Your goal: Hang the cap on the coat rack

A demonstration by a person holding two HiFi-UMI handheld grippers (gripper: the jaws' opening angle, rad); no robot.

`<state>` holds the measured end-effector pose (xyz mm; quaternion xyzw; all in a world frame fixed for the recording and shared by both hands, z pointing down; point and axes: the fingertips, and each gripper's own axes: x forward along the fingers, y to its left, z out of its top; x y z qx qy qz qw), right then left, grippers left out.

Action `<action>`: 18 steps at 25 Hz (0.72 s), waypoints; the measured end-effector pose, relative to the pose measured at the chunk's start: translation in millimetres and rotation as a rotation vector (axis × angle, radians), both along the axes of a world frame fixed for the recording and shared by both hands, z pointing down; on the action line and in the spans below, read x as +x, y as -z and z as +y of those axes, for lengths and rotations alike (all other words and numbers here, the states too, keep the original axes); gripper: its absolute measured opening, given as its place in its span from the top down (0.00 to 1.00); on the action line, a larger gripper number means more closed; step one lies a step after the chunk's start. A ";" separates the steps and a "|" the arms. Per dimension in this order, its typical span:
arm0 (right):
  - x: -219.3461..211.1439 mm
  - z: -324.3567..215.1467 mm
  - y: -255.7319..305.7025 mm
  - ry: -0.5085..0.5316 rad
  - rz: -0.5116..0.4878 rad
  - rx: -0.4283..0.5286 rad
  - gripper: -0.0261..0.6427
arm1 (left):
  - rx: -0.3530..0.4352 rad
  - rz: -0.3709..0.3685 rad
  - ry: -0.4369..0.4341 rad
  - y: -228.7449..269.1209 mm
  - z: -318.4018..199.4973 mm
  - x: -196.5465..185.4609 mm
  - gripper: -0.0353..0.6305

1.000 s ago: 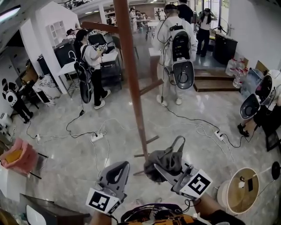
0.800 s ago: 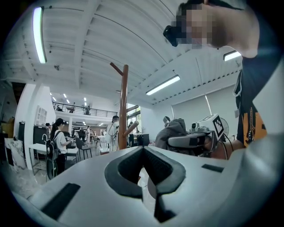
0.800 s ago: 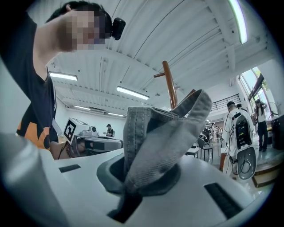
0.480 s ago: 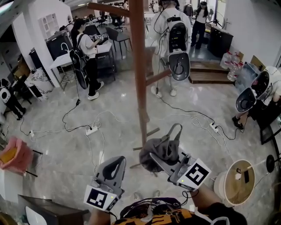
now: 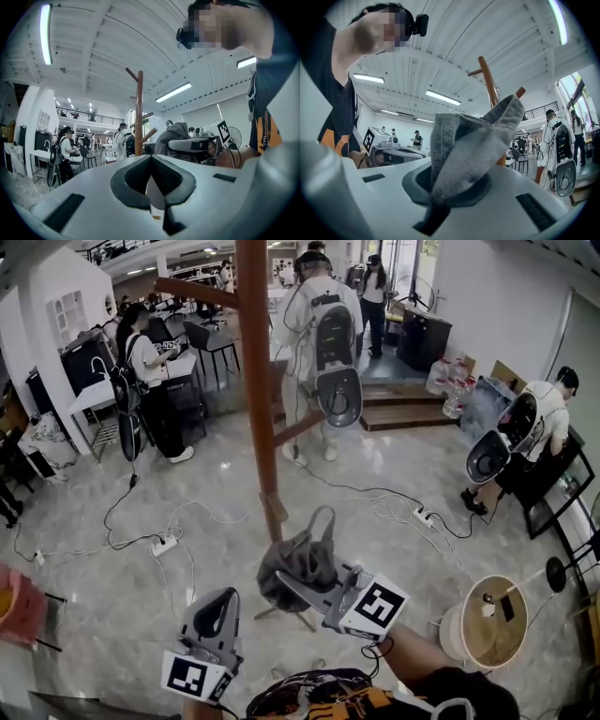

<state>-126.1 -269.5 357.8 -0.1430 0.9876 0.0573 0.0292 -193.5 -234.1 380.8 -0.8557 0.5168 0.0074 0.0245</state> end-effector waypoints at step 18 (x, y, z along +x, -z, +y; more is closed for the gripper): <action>-42.4 -23.2 -18.7 0.063 0.039 -0.022 0.91 | 0.010 0.008 0.019 0.4 -4.9 -15.5 0.91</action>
